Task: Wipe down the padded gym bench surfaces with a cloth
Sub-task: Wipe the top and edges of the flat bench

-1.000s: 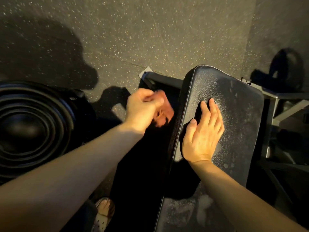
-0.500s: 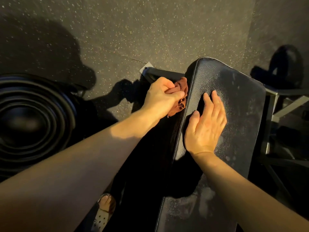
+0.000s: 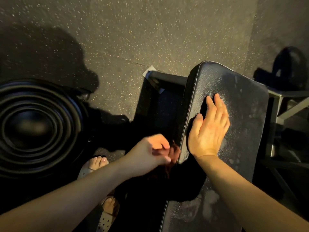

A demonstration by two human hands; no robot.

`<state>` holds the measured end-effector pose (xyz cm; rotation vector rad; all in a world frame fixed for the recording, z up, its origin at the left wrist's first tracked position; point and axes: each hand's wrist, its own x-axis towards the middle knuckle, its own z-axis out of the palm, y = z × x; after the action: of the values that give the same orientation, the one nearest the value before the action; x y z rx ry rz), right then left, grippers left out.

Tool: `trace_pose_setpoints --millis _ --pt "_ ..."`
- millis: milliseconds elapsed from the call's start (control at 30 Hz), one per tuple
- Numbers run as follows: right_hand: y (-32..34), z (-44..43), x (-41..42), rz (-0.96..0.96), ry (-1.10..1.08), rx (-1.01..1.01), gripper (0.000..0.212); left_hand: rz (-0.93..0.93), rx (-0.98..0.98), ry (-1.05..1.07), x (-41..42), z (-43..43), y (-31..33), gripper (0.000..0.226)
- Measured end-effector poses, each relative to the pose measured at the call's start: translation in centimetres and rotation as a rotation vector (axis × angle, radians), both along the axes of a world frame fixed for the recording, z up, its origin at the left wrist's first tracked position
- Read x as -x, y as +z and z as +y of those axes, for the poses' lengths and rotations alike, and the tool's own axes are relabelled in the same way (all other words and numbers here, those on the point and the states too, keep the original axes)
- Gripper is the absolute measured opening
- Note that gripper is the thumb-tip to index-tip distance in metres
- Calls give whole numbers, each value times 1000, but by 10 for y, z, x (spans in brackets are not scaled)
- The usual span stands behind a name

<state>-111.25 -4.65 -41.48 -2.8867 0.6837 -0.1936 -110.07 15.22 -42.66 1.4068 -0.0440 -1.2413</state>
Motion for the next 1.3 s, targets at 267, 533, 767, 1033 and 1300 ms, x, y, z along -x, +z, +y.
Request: trace_pose_setpoints --millis 267,533,767,1033,1300 --pt "-1 -2 1 -8 5 -5 54 -129 -24 435 -50 -62 7 34" --pt "0 -2 1 10 -9 -27 54 -56 -27 61 -25 -4 8 21" --pt "1 -3 2 17 -2 -16 55 -192 -59 414 -42 -66 6 24" --pt "5 -4 0 59 -6 -10 56 -125 -37 290 -74 -50 10 28" --pt "6 -3 0 112 -5 -37 57 -167 -210 28 -50 -49 31 25"
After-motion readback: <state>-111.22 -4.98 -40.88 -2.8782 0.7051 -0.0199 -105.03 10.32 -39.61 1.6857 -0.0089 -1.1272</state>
